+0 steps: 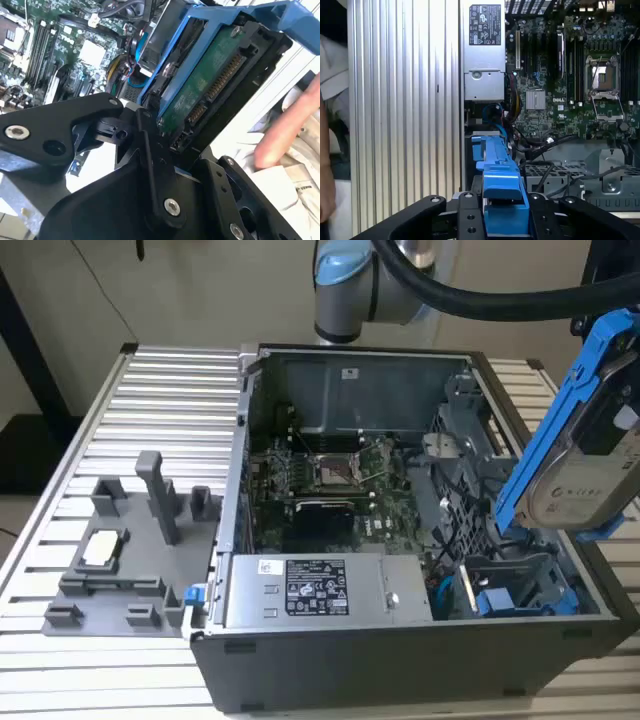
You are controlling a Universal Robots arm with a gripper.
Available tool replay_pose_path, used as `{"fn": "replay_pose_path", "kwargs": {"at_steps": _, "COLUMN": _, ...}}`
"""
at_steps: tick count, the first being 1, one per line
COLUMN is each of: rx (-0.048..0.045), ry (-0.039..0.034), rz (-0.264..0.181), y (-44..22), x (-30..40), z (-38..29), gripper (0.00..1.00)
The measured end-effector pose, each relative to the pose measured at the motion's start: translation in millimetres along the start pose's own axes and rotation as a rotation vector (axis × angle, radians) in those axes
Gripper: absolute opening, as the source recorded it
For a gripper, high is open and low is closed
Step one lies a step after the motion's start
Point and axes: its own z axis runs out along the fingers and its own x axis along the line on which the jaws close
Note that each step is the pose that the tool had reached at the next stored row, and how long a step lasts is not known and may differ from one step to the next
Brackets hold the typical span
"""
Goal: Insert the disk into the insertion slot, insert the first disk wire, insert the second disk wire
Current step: 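Insert the disk into the insertion slot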
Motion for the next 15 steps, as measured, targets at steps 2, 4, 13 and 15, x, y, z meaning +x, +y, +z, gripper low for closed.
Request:
{"fn": "replay_pose_path", "kwargs": {"at_steps": 2, "rx": 0.0, "ry": 0.0, "rz": 0.0, "y": 0.0, "x": 0.0, "z": 0.0, "gripper": 0.33}}
{"fn": "replay_pose_path", "kwargs": {"at_steps": 4, "rx": 0.0, "ry": 0.0, "rz": 0.0, "y": 0.0, "x": 0.0, "z": 0.0, "gripper": 0.33}}
{"fn": "replay_pose_path", "kwargs": {"at_steps": 13, "rx": 0.0, "ry": -0.0001, "rz": 0.0, "y": -0.1, "x": 0.4, "z": 1.1, "gripper": 0.33}}
{"fn": "replay_pose_path", "kwargs": {"at_steps": 15, "rx": 0.0, "ry": -0.0001, "rz": 0.0, "y": -0.1, "x": 1.2, "z": 2.9, "gripper": 0.33}}
